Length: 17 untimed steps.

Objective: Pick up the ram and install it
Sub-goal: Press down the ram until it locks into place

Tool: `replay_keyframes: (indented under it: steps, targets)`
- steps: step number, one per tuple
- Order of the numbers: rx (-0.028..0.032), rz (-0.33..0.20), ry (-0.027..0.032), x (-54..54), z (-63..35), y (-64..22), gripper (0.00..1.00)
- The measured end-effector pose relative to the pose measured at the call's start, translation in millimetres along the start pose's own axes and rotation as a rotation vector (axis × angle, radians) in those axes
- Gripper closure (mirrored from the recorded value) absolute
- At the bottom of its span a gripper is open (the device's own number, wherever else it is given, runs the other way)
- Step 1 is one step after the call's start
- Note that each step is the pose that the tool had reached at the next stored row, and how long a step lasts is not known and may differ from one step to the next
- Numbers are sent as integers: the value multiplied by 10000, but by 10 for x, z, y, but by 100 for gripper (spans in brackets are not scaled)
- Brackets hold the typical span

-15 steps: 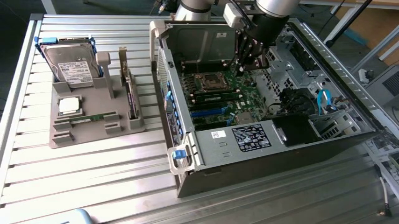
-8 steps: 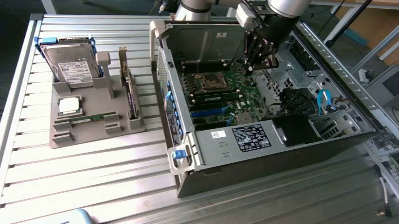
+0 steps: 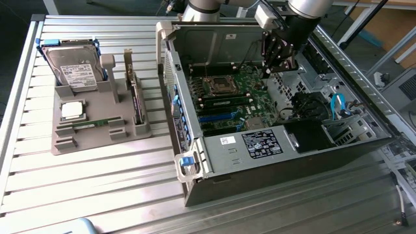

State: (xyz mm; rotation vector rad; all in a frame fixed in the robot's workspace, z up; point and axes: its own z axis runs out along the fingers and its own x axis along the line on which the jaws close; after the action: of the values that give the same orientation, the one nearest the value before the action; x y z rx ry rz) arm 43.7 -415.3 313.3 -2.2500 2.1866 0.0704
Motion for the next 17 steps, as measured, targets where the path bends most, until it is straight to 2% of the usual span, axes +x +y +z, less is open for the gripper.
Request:
replay_keyframes:
  steps: [7,17]
  targets:
    - [0,0,0,2,32,-1,89]
    - [1,0,0,8,209,-6,89]
